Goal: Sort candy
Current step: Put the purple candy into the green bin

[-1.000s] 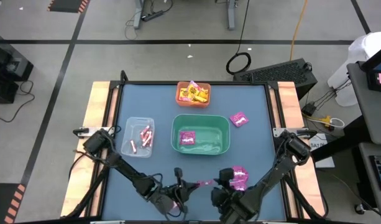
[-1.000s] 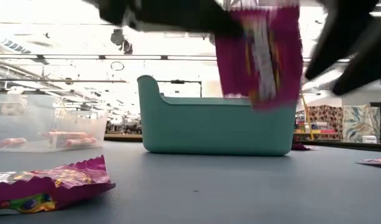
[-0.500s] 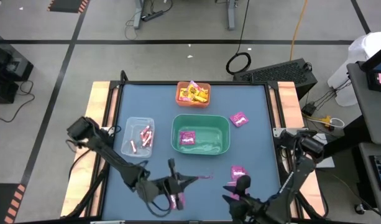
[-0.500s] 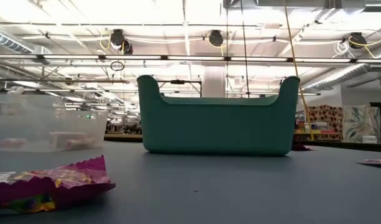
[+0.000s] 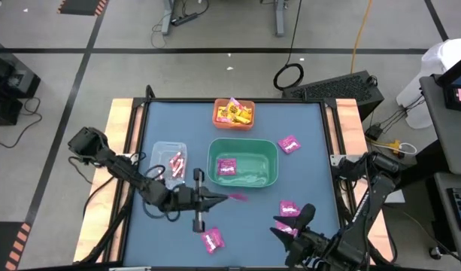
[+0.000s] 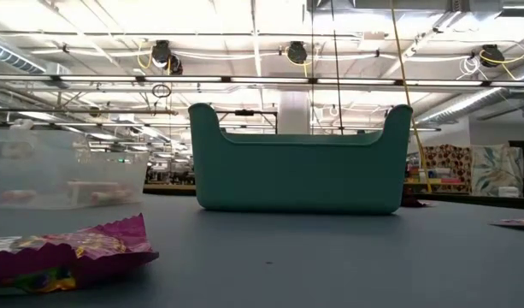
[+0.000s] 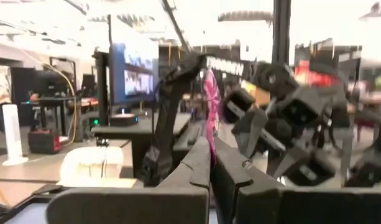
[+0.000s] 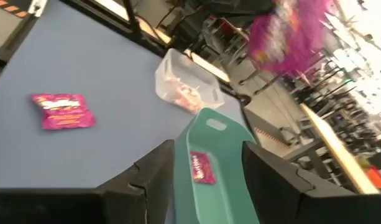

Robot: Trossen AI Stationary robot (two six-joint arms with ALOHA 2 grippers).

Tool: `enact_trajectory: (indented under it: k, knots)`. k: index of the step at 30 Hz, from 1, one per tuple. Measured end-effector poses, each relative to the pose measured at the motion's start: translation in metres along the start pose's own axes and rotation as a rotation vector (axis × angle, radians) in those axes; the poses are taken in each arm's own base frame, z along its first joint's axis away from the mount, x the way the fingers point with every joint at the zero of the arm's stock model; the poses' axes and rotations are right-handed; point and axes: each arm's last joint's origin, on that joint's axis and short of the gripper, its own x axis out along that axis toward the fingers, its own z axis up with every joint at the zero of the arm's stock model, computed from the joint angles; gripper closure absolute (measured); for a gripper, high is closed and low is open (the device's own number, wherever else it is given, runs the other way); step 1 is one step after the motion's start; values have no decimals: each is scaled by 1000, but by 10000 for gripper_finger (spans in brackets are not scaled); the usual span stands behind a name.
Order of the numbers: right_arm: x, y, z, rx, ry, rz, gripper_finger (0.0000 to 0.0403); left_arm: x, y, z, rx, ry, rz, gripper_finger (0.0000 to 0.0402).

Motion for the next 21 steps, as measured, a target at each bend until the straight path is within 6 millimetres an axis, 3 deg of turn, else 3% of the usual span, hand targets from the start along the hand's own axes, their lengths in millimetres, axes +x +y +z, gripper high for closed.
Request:
enact_trajectory:
  k: [8, 21]
  knots:
    - [5, 0, 0, 27, 16, -4, 225, -10, 6, -4, -95, -64, 23, 400]
    - [11, 3, -10, 0, 44, -1, 225, -10, 6, -5, -28, -50, 20, 400]
